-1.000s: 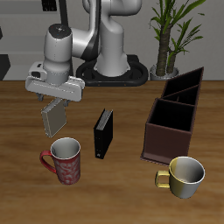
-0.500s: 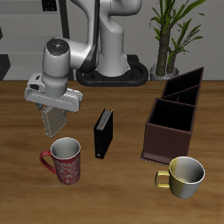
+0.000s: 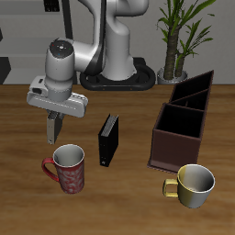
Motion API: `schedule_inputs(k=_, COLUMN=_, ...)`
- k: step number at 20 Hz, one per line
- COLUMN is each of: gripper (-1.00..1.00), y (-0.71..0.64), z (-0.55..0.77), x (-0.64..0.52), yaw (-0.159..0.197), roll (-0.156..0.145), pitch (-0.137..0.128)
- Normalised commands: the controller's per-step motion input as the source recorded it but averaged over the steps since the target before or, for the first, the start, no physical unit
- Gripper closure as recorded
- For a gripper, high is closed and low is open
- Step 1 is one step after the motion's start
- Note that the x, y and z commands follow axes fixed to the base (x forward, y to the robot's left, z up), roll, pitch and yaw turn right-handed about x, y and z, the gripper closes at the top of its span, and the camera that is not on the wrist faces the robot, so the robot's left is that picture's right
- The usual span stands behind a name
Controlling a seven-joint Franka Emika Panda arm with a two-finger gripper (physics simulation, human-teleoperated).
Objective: Place the yellow book into the left desk caddy's back compartment
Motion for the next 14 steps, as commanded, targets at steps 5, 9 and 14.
schedule_inputs(k=5, gripper=1.0, y=0.17, z=0.24, x=0.02, yaw=-0.003, roll=0.009, pitch=-0.028)
schedule_inputs(k=9, gripper=1.0, y=0.41, z=0.57, x=-0.02, yaw=-0.004, roll=0.015, pitch=-0.08)
schedule_inputs(k=14, gripper=1.0, y=0.41, z=0.39, x=0.02, yaw=0.018, roll=0.01, pitch=-0.034)
